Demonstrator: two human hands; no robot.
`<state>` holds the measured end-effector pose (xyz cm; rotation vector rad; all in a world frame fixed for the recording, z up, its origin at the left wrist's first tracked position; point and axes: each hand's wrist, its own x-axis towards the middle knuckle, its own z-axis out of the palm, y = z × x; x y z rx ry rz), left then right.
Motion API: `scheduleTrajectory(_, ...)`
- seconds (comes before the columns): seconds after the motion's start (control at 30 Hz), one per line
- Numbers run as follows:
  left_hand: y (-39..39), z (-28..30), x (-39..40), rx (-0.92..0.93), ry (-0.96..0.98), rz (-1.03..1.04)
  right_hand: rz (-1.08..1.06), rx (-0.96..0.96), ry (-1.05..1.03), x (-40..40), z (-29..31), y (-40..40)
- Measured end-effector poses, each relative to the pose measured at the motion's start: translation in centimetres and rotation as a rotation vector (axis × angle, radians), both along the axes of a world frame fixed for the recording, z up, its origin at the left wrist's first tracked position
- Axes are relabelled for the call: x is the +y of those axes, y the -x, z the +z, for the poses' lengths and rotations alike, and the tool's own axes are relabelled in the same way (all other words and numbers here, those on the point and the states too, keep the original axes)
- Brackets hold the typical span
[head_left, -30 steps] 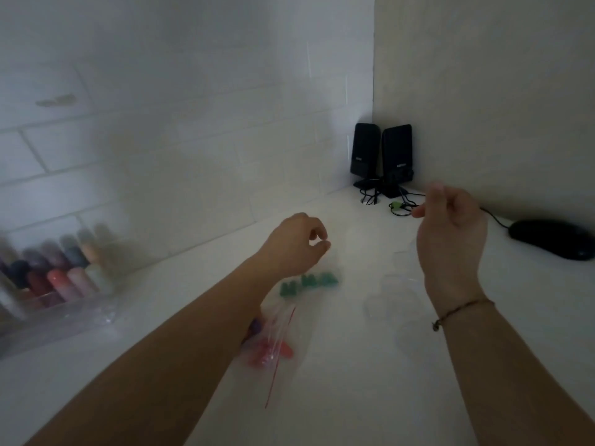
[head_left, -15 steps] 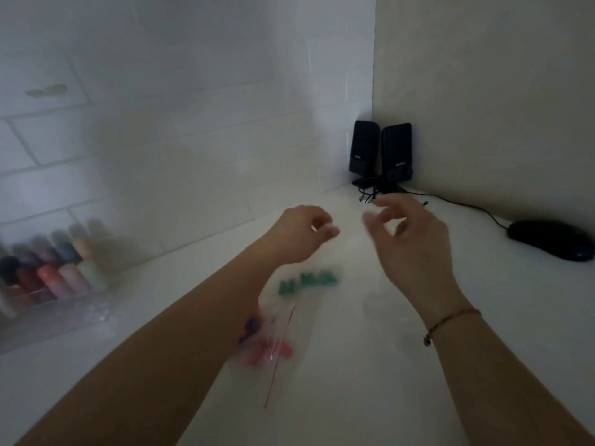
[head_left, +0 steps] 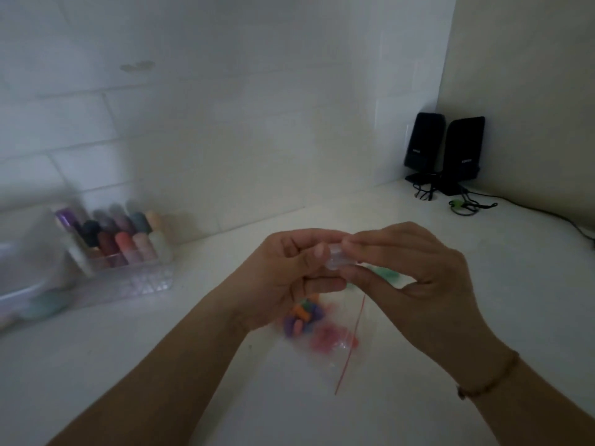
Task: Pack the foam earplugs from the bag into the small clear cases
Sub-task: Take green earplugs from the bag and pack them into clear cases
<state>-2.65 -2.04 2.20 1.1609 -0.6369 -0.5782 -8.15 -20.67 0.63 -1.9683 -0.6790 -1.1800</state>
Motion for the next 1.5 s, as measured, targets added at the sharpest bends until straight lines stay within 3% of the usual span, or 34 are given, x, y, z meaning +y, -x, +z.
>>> scheduleTrajectory(0.2,1.1,-1.1,-0.5,0.125,0.068,0.123,-0.054,0.054,0.053,0.4,-0.5,0.3)
scheduleTrajectory(0.33,1.9,-0.9,-0.8,0.159,0.061,0.192,-0.086,0.056,0.194,0.7,-0.1,0.5)
scheduleTrajectory(0.53,1.7,-1.8,-1.1,0.322,0.157,-0.083,-0.066,0.084,0.012,0.6,-0.1,1.1)
scheduleTrajectory(0.83,1.6,-2.5,-1.3,0.257,0.232,-0.048,-0.053,0.077,-0.047,0.7,-0.2,1.5)
scheduleTrajectory(0.97,1.5,-2.6,-1.3,0.221,0.195,-0.009,-0.007,0.135,-0.111,0.9,-0.1,1.5)
scheduleTrajectory(1.33,1.3,-2.5,-1.1,0.170,0.139,0.067,-0.176,0.180,0.052,0.5,-0.1,1.3)
scheduleTrajectory(1.5,1.2,-2.5,-0.9,0.041,0.045,0.050,-0.135,0.214,-0.053,0.8,-0.1,1.0)
